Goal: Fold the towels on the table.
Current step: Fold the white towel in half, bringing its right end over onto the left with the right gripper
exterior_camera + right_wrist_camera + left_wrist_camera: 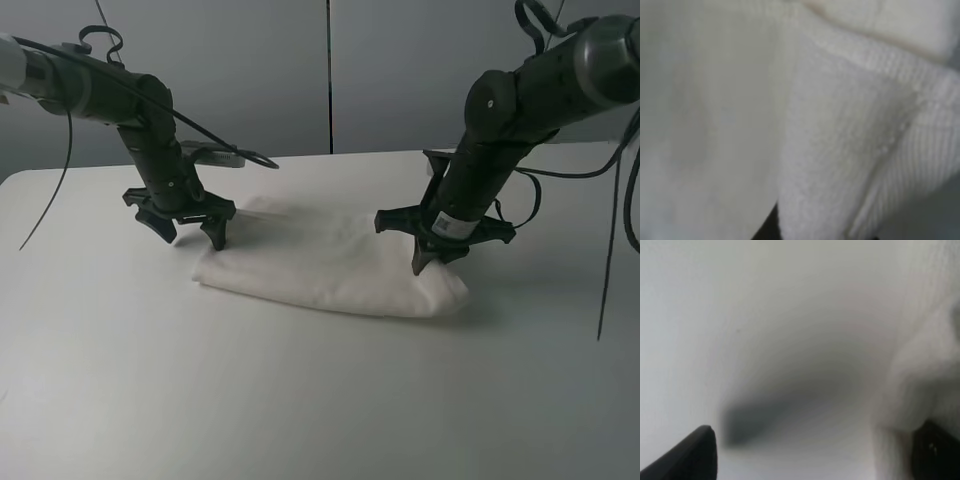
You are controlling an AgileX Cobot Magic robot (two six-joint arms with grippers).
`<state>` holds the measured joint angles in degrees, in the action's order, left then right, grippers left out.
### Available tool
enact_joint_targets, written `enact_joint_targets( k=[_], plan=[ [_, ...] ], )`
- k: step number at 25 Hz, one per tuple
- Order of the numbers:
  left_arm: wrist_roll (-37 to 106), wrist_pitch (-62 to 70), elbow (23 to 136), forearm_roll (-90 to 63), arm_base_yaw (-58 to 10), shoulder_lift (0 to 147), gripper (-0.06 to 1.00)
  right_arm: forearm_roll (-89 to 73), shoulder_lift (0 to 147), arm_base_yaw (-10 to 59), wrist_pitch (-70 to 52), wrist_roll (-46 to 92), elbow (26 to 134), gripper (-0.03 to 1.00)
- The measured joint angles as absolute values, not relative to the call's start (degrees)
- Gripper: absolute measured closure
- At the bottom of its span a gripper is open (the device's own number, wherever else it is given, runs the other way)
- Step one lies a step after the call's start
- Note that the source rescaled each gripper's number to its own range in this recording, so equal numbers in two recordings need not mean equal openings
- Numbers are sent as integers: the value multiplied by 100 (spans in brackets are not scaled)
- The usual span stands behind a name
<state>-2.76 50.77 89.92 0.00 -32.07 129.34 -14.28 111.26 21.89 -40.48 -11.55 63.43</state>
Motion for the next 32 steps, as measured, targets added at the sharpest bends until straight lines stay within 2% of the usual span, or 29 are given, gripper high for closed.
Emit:
enact_joint_targets(
  k=[7,14,20,32],
  plan=[
    [-265,5103,8992,0,-3207,12934,-5,-3025,10445,2189,-3970,-167,6343,95],
    [-265,5122,8992,0,-3207,12934,-5,-6371,10405,2189,-4132,2083,6319,95],
    [-265,5122,8992,0,-3207,12934,-5,-8290,10405,2189,-4325,3448,6319,95],
    [-265,5122,8992,0,-3207,12934,-5,-8634,10756,2655,-4365,3806,6841,95]
  ],
)
